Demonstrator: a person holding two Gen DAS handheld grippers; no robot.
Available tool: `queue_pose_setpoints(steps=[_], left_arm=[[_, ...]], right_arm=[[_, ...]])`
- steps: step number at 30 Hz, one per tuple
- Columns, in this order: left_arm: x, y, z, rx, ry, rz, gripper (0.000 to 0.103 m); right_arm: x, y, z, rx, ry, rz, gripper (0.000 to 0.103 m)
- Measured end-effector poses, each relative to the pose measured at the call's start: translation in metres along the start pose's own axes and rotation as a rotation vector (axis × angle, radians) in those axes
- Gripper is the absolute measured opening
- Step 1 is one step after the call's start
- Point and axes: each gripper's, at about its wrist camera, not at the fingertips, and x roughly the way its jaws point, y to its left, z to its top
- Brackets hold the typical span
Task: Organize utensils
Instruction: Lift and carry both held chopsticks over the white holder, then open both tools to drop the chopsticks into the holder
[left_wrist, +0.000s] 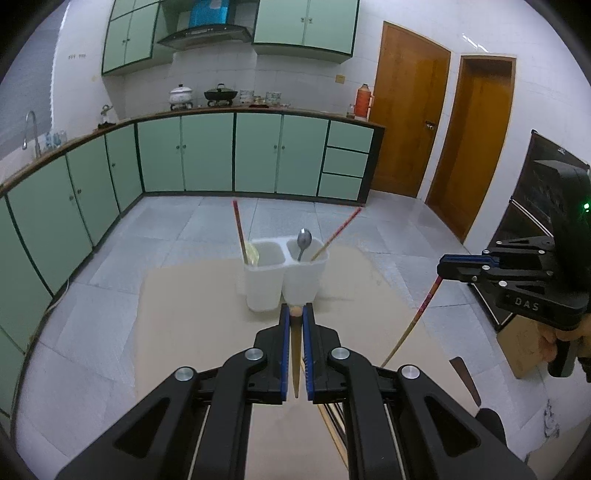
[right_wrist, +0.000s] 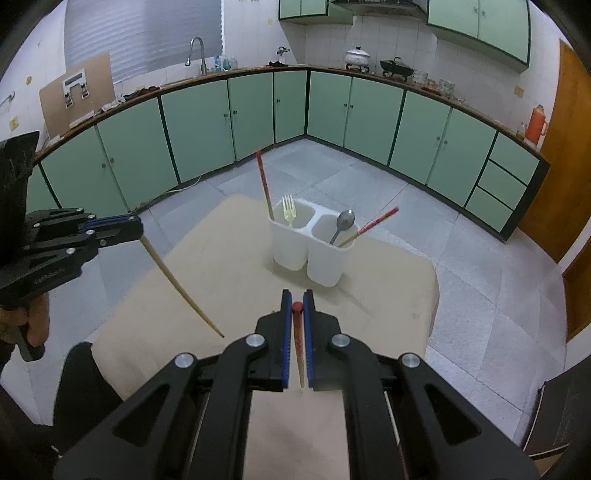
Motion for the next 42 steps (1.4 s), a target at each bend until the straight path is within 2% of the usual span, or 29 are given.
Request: queue_pose_setpoints(steps=[5,13,21,26,33,37,40,41,42], left_arm=[[0.004,0.0,0.041,0.012,-0.024,0.014,0.007],[0.011,0.004,0.112,0.012,-0.114,0.058,0.007],[0.046,0.015,0.161,0.008,-0.167,0.099,0.007],[0.088,0.031,0.162,-0.033,-0.135,0.099,0.007],[0.139,0.045,0.13,-0.056,-0.042,0.089,0.007],[0.134,0.048,0.124,-0.058,-0.043,0.077,0.01],[0.11,0.049,0.119,-0.044,-0.073,0.071,0.016],[0.103,0.048,0.117,-0.041,-0.082,0.067,0.02],[0.09,0.047,0.111,-0.035,-0.097,0.068,0.027]], right_arm=[[-0.014,-0.006,0.041,-0.003,-0.036,-0.002,0.005],[-0.024,-0.02,0.119,0.015,-0.116,-0.004,0.005],[0.007,-0.039,0.171,0.05,-0.164,-0.033,0.005],[0.052,-0.057,0.174,0.087,-0.136,-0.043,0.005],[0.108,-0.075,0.148,0.127,-0.045,-0.039,0.007],[0.105,-0.075,0.133,0.139,-0.052,-0.026,0.016],[0.084,-0.073,0.118,0.133,-0.093,-0.011,0.018],[0.075,-0.071,0.111,0.132,-0.11,-0.005,0.019],[0.065,-0.068,0.102,0.125,-0.131,-0.002,0.02]])
